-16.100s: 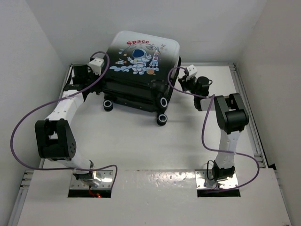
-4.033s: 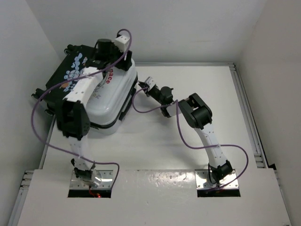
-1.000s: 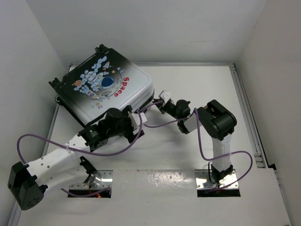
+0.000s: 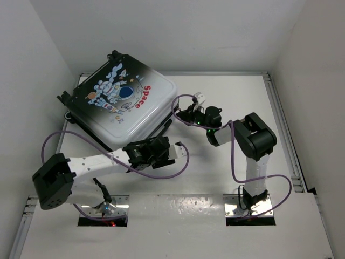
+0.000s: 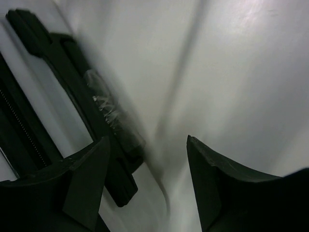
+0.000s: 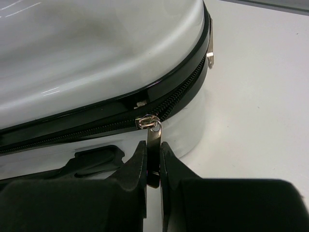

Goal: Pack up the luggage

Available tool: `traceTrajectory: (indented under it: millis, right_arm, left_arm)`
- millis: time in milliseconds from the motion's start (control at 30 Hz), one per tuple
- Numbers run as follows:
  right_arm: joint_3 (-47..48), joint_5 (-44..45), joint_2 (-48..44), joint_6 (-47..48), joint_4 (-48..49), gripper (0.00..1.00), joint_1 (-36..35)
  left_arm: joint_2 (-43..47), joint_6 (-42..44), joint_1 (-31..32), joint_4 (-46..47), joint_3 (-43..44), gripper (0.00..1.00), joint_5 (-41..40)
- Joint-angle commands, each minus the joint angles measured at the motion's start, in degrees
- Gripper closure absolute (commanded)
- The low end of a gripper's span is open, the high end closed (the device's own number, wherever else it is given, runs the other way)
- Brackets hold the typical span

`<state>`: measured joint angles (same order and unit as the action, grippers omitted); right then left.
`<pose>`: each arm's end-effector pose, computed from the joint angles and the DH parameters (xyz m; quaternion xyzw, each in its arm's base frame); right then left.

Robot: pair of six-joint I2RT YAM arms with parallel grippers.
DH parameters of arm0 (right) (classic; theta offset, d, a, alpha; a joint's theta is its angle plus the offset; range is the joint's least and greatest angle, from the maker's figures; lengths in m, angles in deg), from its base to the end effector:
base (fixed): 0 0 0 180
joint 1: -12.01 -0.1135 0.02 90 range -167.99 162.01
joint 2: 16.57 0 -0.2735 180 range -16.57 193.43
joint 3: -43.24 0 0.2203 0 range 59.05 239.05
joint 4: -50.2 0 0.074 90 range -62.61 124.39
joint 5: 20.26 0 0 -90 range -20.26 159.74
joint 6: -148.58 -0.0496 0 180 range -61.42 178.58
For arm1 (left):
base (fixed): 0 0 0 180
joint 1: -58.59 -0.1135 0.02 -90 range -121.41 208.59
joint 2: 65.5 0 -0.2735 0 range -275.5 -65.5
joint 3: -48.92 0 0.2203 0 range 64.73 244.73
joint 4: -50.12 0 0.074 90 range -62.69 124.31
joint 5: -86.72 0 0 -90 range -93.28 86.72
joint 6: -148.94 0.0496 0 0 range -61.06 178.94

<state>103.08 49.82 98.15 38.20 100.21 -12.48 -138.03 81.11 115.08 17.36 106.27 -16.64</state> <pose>0.3400 0.1734 0.1715 -0.1429 0.7207 0.3720 0.5672 0.1379 -0.1875 0.2259 0.5553 0.7435 -0.0014 0.3726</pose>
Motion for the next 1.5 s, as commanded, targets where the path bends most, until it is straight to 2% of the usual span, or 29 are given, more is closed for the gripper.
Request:
traceTrajectory:
  millis: [0, 100, 333, 467, 667, 733, 833, 867, 900, 933, 1000, 1067, 1167, 1200, 1367, 1467]
  right_arm:
    - [0.88, -1.87, -1.25, -1.24, -1.22, 1.0, 0.94]
    - [1.41, -1.87, -0.29, -1.24, -1.13, 1.0, 1.11]
    - [1.5, -2.31, -1.16, -0.89, -0.96, 1.0, 1.2]
    - [1.32, -2.31, -1.07, -0.89, -0.96, 1.0, 1.38]
    - [1.5, -2.57, -1.07, -0.27, -0.7, 1.0, 1.55]
    - [1.5, -2.93, -1.07, -0.36, -0.61, 1.0, 1.64]
    - [1.67, -2.75, -0.98, -0.1, -0.61, 1.0, 1.73]
    - [1.59, -3.01, -1.25, 0.16, -0.61, 1.0, 1.64]
    - [1.5, -3.02, -1.42, 0.34, -0.61, 1.0, 1.38]
    - [1.41, -3.1, -1.34, 0.69, -0.61, 1.0, 1.72]
    - [0.53, -3.02, -2.21, 1.65, -0.52, 1.0, 1.73]
    - [-0.69, -3.02, -2.75, 3.06, -0.52, 1.0, 2.08]
    - [-2.19, -3.45, -3.36, 5.7, 0.09, 1.0, 3.48]
    - [-2.37, -3.54, -3.62, 6.4, -0.17, 1.0, 3.83]
    - [-4.56, -9.07, -5.82, 10.62, -0.25, 1.0, 7.88]
    - [-5.01, -12.5, -6.88, 13.78, -1.92, 1.0, 9.9]
  left_arm:
    - [-2.34, -3.54, 0.46, 4.37, 1.88, 0.3, -11.23]
    - [-6.02, -4.68, 0.46, 4.38, 3.89, 0.3, -15.89]
    - [-11.39, -4.6, -3.32, 6.75, 5.66, 0.3, -17.84]
    - [-15.78, -4.6, -6.55, 6.75, 6.88, 0.3, -14.69]
    - [-23.61, -6.61, -9.37, 5.96, 9.96, 0.38, -10.8]
    - [-26.76, -7.14, -10.08, 5.26, 12.33, 0.42, -9.66]
    - [-29.68, -7.67, -11.13, 1.32, 15.85, 0.55, -7.9]
    - [-30.38, -8.19, -11.14, -0.61, 16.46, 0.61, -7.38]
    - [-30.39, -8.2, -11.14, -1.41, 16.47, 0.75, -6.85]
    - [-30.39, -8.2, -11.66, -1.42, 15.95, 0.81, -5.28]
    - [-26.36, -6.28, -11.67, -3.08, 14.11, 0.95, -3.08]
    - [-22.5, -4.78, -11.67, -4.4, 9.81, 1.0, 1.49]
    - [-11.87, -1.09, -10.96, -5.1, 2.25, 1.0, 5.79]
    - [-5.93, 1.62, -10.27, -5.81, -1.68, 1.0, 6.68]
    - [10.9, 11.73, -10.78, -8.17, -12.43, 1.0, 6.69]
    - [19.51, 20.78, -12.19, -10.2, -17.71, 1.0, 7.21]
